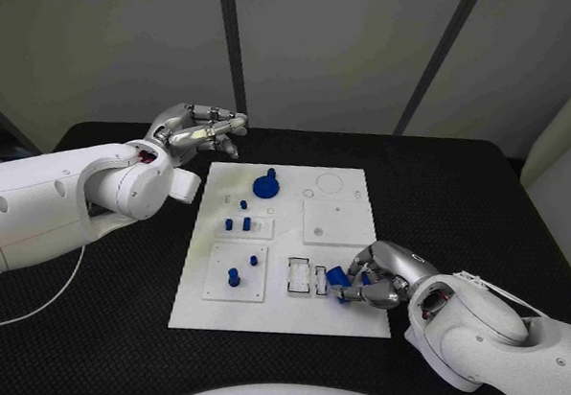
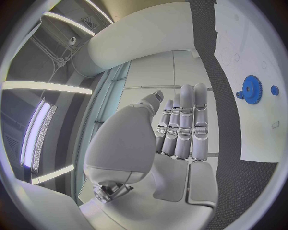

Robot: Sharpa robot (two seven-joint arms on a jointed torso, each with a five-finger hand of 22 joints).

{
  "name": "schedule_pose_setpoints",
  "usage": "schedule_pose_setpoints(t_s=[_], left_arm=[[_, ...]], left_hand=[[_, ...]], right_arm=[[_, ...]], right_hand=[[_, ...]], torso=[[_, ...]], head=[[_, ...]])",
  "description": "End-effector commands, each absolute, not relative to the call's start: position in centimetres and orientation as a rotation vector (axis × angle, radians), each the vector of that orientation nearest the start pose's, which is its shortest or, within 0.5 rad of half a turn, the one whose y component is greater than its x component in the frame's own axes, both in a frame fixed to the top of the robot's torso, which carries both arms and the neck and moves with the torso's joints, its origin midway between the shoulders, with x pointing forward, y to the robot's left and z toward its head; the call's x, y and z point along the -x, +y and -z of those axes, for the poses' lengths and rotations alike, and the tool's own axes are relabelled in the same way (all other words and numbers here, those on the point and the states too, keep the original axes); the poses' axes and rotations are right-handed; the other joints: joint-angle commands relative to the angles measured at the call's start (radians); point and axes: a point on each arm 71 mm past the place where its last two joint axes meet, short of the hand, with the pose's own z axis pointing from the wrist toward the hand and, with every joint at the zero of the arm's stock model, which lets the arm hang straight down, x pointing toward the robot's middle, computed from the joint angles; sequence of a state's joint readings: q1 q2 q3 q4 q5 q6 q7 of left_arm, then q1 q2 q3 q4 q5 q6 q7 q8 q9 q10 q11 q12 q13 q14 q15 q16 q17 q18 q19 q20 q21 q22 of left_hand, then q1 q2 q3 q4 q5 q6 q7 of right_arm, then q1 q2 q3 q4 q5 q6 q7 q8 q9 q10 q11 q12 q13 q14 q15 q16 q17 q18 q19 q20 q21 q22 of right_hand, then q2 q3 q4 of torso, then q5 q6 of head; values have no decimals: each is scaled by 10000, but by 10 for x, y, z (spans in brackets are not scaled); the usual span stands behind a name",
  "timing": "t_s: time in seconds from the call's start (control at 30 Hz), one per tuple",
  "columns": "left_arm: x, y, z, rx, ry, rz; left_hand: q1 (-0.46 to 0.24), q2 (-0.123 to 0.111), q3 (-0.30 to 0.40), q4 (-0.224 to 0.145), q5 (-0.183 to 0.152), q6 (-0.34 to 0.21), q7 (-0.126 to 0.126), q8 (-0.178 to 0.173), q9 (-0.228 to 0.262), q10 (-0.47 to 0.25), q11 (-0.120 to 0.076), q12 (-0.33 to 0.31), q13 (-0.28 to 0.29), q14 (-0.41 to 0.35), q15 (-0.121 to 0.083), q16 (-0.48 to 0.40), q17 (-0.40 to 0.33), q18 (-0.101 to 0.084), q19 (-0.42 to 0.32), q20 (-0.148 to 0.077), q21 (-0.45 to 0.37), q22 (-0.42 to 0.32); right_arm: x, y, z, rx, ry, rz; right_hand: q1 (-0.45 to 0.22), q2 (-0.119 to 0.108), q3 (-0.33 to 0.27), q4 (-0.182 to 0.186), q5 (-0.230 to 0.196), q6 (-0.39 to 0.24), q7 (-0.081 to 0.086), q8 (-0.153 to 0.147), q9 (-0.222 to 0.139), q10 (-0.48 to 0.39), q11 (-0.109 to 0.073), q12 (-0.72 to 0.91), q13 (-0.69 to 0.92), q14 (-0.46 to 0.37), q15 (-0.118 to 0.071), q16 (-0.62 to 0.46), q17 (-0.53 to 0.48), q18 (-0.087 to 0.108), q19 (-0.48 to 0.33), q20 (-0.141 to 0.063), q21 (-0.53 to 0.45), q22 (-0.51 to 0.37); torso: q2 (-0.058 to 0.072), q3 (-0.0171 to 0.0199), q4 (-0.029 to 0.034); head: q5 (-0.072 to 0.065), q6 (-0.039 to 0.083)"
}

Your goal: Assemble the parts on the task board

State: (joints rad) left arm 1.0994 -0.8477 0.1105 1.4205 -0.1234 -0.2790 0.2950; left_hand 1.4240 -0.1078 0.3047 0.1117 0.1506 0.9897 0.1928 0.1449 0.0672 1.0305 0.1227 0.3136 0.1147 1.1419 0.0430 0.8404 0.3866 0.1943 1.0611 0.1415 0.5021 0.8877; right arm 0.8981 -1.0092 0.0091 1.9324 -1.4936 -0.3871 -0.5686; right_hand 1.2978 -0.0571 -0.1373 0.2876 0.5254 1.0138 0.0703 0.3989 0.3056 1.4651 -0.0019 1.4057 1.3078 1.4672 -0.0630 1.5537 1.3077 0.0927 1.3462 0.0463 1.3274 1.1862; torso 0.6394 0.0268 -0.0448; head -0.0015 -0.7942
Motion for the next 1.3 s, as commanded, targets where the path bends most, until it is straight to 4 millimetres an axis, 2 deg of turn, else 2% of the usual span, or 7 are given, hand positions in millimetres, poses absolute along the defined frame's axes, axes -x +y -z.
schedule_pose_setpoints(t_s=[0.03, 0.53, 0.8, 1.3], left_arm=[[-508, 243, 184, 11132, 14139, 14634], [-507, 243, 184, 11112, 14163, 14684], [-507, 242, 184, 11113, 14176, 14691], [-507, 241, 184, 11111, 14203, 14718]], left_hand=[[6, 19, -52, -13, 0, -63, 0, 59, 11, -72, -9, 72, -10, -73, 1, -52, -11, -125, 24, 23, -59, -10], [8, 19, -53, -14, 0, -64, 0, 60, 11, -72, -10, 73, -10, -73, 0, -52, -12, -125, 25, 23, -60, -11], [8, 19, -53, -14, 0, -64, 0, 60, 11, -72, -10, 73, -10, -73, 0, -52, -12, -125, 25, 23, -60, -11], [26, 16, -60, -25, 1, -70, 0, 62, 10, -79, -10, 78, -14, -75, -1, -54, -19, -124, 27, 22, -68, -16]], right_arm=[[-356, -187, 246, -2363, 18817, -5795], [-353, -171, 241, -2115, 18492, -6519], [-356, -156, 249, -1458, 19217, -6520], [-364, -144, 254, -1219, 19230, -6238]], right_hand=[[-4, 141, -60, -4, 74, 178, -71, 34, 74, 148, -94, 48, 808, 988, -80, 75, 2395, -109, 79, -27, 75, 36], [6, 158, -85, -3, 70, 224, -89, 26, 98, 164, -112, 50, 825, 996, -98, 90, 2433, -120, 114, -43, 111, 94], [-513, 439, -317, 42, -239, 448, -162, 19, 223, 172, -169, -48, 792, 999, -143, 98, 2451, -119, 115, -86, 103, 94], [-868, 526, -550, 47, -445, 621, -241, 66, 368, 191, -236, -108, 794, 999, -199, 98, 2453, -116, 111, -137, 87, 85]], torso=[[18, -2, 29], [42, -8, 20], [35, -20, 43], [31, -13, 21]], head=[[4, 26], [88, 37], [126, 12], [255, -11]])
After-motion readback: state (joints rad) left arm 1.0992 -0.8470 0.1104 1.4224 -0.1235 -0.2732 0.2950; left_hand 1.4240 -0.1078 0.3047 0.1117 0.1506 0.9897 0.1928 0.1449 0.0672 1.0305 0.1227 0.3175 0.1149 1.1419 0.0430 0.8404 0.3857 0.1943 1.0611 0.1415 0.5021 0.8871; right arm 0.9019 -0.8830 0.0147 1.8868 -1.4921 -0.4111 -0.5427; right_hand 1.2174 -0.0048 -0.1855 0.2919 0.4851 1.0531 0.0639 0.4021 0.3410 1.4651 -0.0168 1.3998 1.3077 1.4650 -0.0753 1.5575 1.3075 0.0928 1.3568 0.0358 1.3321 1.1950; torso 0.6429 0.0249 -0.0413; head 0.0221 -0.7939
